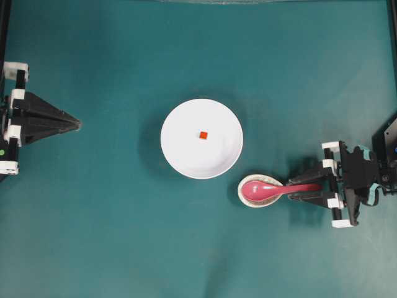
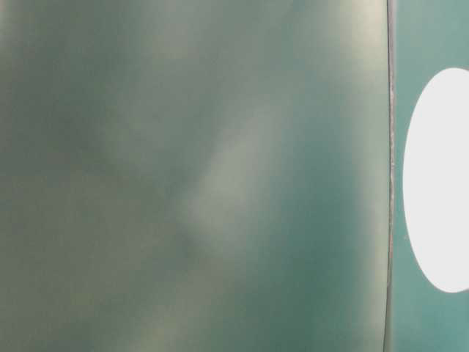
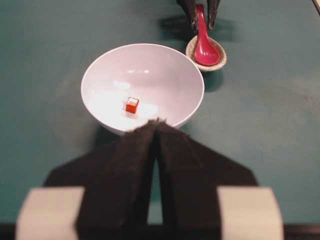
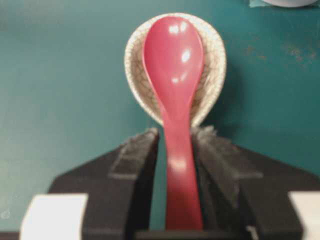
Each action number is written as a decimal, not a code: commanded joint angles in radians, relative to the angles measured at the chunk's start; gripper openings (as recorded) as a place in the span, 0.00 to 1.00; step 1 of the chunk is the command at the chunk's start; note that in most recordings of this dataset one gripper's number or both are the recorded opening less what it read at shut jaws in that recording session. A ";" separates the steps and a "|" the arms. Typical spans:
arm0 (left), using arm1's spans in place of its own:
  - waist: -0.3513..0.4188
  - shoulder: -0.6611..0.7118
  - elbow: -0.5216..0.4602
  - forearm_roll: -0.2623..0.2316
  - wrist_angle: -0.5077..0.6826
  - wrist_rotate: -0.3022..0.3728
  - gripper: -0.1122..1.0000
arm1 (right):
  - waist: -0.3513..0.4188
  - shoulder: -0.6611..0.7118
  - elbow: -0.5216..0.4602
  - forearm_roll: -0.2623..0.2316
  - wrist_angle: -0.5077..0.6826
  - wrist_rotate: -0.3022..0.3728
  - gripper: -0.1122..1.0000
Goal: Grip the spoon and scoop the red block from the bowl with right arm.
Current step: 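Close the right gripper on the end of the pink spoon handle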
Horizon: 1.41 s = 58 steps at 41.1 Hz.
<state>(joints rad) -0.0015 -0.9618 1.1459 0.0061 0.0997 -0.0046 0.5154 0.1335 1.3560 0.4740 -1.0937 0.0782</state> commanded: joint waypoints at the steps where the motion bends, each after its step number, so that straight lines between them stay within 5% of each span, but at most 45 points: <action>1: -0.002 0.006 -0.023 0.002 -0.011 -0.002 0.11 | 0.003 -0.008 -0.008 0.002 -0.005 0.002 0.44; 21: -0.003 0.008 -0.023 0.002 -0.009 -0.002 0.11 | 0.003 -0.008 -0.005 0.002 -0.002 0.002 0.32; 51: -0.003 0.008 -0.023 0.002 -0.009 0.000 0.11 | 0.005 -0.009 -0.008 0.002 0.031 0.044 0.33; 58: -0.003 0.008 -0.023 0.002 -0.009 0.000 0.11 | 0.005 -0.021 -0.011 0.002 0.031 0.052 0.42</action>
<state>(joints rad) -0.0015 -0.9618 1.1459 0.0046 0.0997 -0.0046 0.5154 0.1319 1.3545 0.4740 -1.0584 0.1289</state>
